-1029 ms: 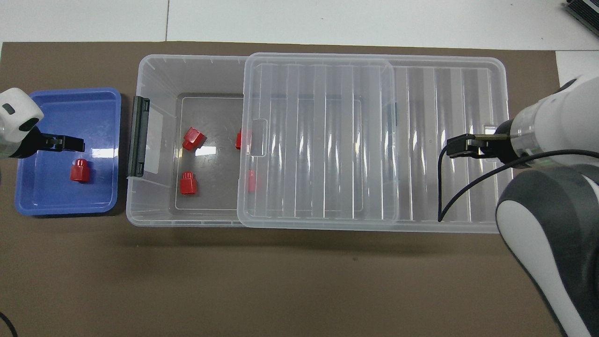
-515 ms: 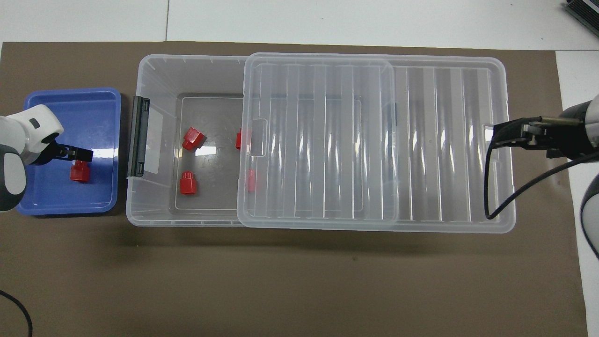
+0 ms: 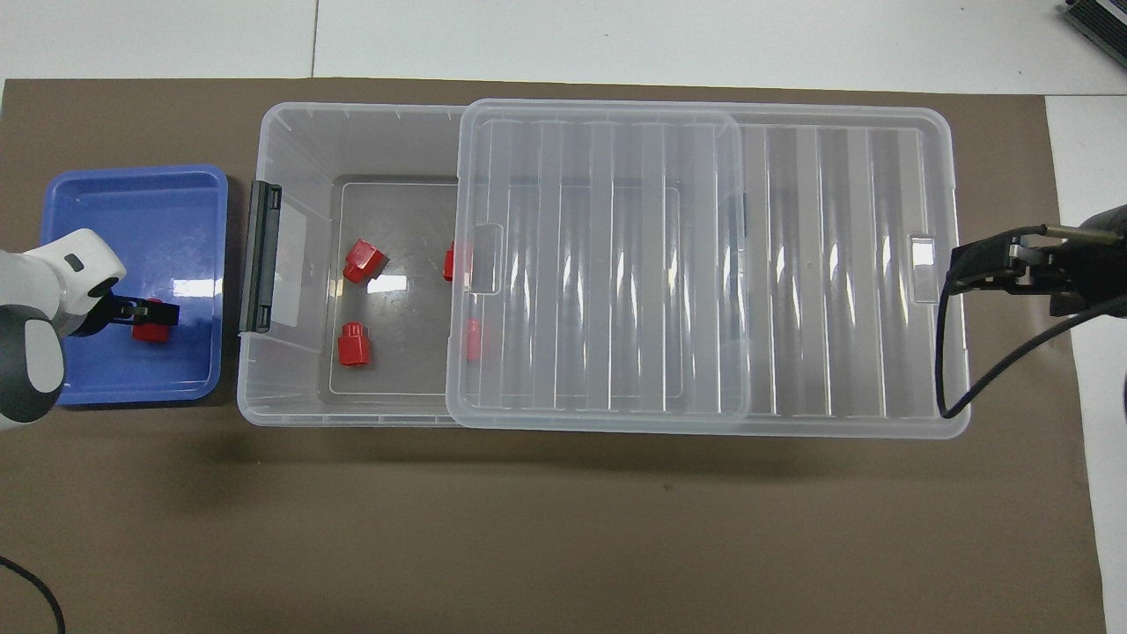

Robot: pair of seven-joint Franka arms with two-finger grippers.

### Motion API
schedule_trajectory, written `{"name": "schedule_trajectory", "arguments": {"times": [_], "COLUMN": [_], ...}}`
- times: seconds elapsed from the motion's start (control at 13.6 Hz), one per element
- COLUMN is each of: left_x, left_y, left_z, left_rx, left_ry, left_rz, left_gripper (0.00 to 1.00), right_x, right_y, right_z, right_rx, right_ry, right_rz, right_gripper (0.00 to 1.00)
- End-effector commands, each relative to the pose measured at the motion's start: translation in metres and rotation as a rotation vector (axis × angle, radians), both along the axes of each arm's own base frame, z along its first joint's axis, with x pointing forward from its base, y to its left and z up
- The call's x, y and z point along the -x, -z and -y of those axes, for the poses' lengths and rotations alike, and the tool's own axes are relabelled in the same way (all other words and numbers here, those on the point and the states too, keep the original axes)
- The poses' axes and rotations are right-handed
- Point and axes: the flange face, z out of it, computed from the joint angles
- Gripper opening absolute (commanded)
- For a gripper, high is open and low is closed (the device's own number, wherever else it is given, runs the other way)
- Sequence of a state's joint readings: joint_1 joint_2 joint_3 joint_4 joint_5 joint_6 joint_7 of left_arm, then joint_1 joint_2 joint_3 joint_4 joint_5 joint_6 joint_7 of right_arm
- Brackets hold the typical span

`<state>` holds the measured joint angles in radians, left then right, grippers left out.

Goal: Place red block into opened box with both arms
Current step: 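Grasp the red block in the blue tray with the left gripper, then lift and carry the red block over the open box with the left gripper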

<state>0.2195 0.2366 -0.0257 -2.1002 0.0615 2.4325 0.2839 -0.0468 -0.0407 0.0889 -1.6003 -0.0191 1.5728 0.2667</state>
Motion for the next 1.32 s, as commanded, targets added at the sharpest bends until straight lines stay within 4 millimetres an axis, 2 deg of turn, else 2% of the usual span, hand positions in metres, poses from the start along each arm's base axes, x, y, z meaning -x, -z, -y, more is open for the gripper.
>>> {"name": "schedule_trajectory", "arguments": {"times": [0.0, 0.37, 0.74, 0.96, 1.1, 1.18, 1.25], "left_x": [0.008, 0.011, 0.012, 0.012, 0.012, 0.010, 0.003], "left_y": [0.004, 0.011, 0.012, 0.012, 0.010, 0.006, -0.009], "left_z": [0.004, 0.007, 0.005, 0.005, 0.002, 0.002, 0.005], "left_rx": [-0.010, -0.010, -0.010, -0.009, -0.008, -0.007, -0.006], "left_ry": [-0.016, -0.011, -0.006, -0.005, -0.010, -0.012, -0.013], "left_rz": [0.011, 0.018, 0.011, 0.003, -0.007, -0.026, -0.041], "left_gripper": [1.00, 0.99, 0.54, 0.20, 0.01, 0.00, 0.00], "right_x": [0.008, 0.012, 0.013, 0.014, 0.014, 0.013, 0.014], "right_y": [0.001, 0.001, 0.002, 0.004, 0.005, 0.005, 0.004], "right_z": [0.001, -0.002, -0.004, -0.005, -0.005, -0.005, -0.004], "right_rx": [-0.007, -0.006, -0.005, -0.005, -0.005, -0.005, -0.007], "right_ry": [0.004, -0.066, -0.071, -0.074, -0.075, -0.080, -0.078], "right_rz": [-0.006, -0.018, -0.024, -0.038, -0.037, -0.035, -0.034], "right_gripper": [1.00, 1.00, 1.00, 1.00, 1.00, 1.00, 1.00]}}
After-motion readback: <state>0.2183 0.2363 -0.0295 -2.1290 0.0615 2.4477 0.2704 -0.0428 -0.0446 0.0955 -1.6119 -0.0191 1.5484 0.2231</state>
